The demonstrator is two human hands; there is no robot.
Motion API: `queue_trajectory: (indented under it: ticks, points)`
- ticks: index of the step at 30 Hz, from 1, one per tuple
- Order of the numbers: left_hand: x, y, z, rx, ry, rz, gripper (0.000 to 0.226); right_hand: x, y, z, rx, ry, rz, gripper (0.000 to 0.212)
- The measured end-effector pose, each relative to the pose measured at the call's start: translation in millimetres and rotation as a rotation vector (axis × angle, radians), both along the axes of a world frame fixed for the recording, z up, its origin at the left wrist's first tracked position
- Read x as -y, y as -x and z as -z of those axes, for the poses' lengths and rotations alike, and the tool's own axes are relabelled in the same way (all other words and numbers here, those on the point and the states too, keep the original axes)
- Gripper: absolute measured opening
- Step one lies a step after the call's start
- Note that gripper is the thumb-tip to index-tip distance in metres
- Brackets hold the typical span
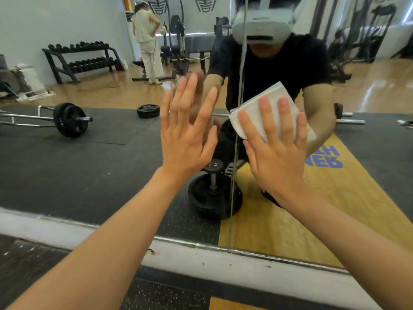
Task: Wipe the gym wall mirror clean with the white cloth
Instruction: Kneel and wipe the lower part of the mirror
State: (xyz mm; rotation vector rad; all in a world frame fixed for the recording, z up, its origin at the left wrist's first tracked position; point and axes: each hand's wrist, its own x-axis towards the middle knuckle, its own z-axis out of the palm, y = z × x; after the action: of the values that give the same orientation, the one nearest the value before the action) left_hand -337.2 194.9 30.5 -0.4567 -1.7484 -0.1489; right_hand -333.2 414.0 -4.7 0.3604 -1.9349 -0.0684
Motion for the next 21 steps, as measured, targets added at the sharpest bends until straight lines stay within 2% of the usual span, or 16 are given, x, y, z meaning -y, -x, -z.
queue_trajectory:
  ticks: [4,8,10,13,15,17,19,21]
  points:
    - [4.1,-3.8,72.4,0.094,-0.046,-0.049,0.059,0.5,0.0,0.5,-0.025,-0.015,-0.010,0.059]
    - [5.1,12.4,106.3,0.102,-0.046,-0.113,0.060,1.8,6.9,12.8,-0.091,-0.021,-0.033,0.057]
    - [7.2,21.3,110.0,0.055,-0.028,-0.149,0.058,-8.5,3.3,60.4,-0.068,-0.159,-0.036,0.058]
    - [9.7,26.6,115.9,0.012,-0.010,-0.156,0.057,-47.7,-15.1,170.8,0.109,-0.540,0.014,0.074]
    - [8.7,27.9,120.6,-0.010,-0.016,-0.165,0.057,-61.5,-22.4,183.3,0.135,-0.666,0.045,0.078]
    - [7.7,29.3,121.7,-0.031,-0.023,-0.171,0.056,-47.1,-12.4,145.8,0.080,-0.552,-0.035,0.072]
    - [7.7,30.7,121.3,-0.047,-0.022,-0.175,0.056,-25.3,-1.2,96.5,0.005,-0.292,-0.093,0.060]
    - [6.6,31.2,120.2,-0.058,-0.023,-0.183,0.055,-9.6,4.8,87.5,-0.051,-0.155,-0.098,0.054]
